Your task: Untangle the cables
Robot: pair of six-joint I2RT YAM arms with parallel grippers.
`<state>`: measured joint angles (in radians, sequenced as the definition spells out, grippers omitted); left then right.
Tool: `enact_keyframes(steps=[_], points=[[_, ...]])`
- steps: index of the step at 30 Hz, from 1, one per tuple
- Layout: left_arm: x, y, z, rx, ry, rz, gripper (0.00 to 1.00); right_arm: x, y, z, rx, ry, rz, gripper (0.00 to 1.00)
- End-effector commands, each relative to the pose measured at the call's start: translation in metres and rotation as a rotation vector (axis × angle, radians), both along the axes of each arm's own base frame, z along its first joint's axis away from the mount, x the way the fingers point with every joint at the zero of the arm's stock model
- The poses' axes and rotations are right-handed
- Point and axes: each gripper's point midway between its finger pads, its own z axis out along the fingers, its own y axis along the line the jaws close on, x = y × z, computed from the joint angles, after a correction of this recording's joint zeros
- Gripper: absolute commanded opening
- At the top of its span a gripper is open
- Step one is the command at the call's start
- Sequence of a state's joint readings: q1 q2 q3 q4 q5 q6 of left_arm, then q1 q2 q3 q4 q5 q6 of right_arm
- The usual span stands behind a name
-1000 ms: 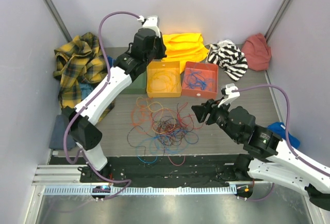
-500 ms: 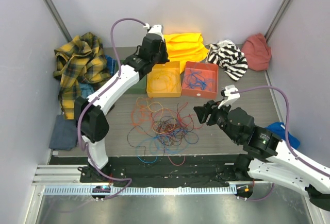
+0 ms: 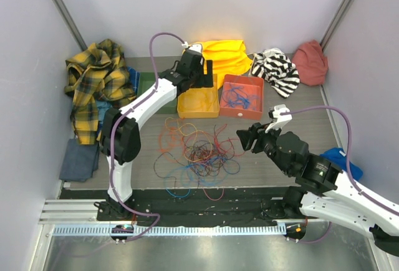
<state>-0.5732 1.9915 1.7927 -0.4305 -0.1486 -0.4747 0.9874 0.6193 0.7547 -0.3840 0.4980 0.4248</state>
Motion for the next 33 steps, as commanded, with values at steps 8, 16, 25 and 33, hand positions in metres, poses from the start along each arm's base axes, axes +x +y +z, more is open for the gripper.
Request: enact_keyframes(steps=[8, 16, 25, 33], points=[[-0.039, 0.070, 0.070, 0.159, -0.031, 0.140, 1.00, 0.005, 0.011, 0.004, 0.026, -0.011, 0.008, 0.56], [-0.116, 0.122, 0.067, 0.051, -0.073, 0.247, 1.00, 0.007, 0.049, -0.025, -0.008, 0.056, 0.109, 0.55], [-0.176, 0.130, 0.036, -0.050, -0.010, 0.185, 1.00, 0.057, 0.050, -0.065, -0.165, 0.080, -0.048, 0.56], [-0.209, 0.130, 0.015, -0.140, 0.019, 0.163, 1.00, 0.122, 0.050, -0.103, -0.055, 0.155, -0.137, 0.55]])
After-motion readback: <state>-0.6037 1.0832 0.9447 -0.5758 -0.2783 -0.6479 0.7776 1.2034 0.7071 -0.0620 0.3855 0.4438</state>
